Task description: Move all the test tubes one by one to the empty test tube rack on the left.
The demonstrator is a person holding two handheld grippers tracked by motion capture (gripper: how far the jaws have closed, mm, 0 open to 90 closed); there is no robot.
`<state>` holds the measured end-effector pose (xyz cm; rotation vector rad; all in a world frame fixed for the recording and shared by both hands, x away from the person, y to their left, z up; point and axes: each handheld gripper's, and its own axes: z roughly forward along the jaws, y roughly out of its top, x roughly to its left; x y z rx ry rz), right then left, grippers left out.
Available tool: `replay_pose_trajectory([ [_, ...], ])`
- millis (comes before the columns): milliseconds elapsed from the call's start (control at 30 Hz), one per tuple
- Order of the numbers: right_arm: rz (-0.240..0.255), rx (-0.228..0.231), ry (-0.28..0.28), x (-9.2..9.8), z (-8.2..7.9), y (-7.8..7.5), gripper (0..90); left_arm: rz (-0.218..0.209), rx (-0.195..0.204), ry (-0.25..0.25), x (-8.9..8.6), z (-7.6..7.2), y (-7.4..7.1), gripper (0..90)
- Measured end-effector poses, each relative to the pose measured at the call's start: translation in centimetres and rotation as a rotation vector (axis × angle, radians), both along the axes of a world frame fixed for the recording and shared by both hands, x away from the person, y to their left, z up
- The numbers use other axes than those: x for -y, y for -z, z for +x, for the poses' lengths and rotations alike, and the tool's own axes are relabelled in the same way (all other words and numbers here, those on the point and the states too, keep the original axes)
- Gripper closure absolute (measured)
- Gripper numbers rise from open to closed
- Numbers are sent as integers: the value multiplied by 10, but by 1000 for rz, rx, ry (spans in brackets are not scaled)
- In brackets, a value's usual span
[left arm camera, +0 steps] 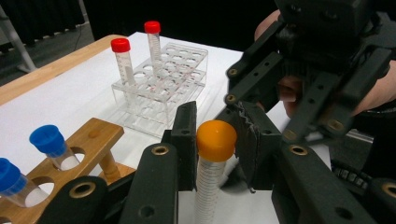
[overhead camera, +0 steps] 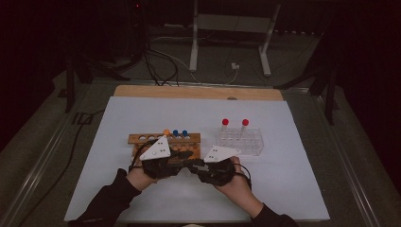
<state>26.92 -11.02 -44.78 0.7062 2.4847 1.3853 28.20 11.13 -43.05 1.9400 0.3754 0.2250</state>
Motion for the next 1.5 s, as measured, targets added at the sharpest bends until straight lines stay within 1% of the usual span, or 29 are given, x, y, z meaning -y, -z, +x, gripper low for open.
replay_pose_trajectory([
  [67,8,-4,-2,0,0,1,532,-9,-1,-8,-2,1,-2,711],
  [167,11,0,26,0,0,0,398,-15,8,-25,-8,2,-7,713],
  [233,21,12,50,2,0,-1,314,-19,19,-41,-12,2,-12,713],
  [300,40,15,65,5,1,-3,275,-24,26,-58,-16,3,-16,713],
  [400,51,22,83,10,3,-6,221,-35,40,-86,-23,6,-22,713],
  [633,65,40,119,17,6,-10,144,-50,69,-153,-39,9,-36,713],
  [667,64,34,119,18,7,-11,126,-49,77,-167,-41,9,-37,713],
  [700,69,34,120,19,7,-11,88,-54,75,-176,-44,10,-39,713],
  [800,74,39,101,20,7,-11,13,-55,84,-210,-51,13,-42,713],
  [833,81,39,99,20,7,-11,10,-64,80,-218,-53,14,-43,713],
  [867,77,38,92,21,7,-11,0,-68,83,-231,-55,15,-44,713],
  [933,81,45,111,22,7,-12,0,-68,89,-249,-60,17,-46,713],
  [967,82,40,108,22,7,-12,0,-70,92,-261,-63,17,-47,713],
  [1033,98,42,123,24,7,-13,0,-75,97,-280,-68,19,-48,713],
  [1133,110,45,132,27,8,-14,0,-94,99,-312,-76,23,-49,713],
  [1267,109,48,130,27,8,-15,0,-114,98,-352,-84,30,-47,713],
  [1333,108,49,128,27,8,-14,0,-111,102,-377,-86,34,-44,714],
  [1500,102,49,125,26,8,-14,0,-135,94,-404,-91,42,-40,714],
])
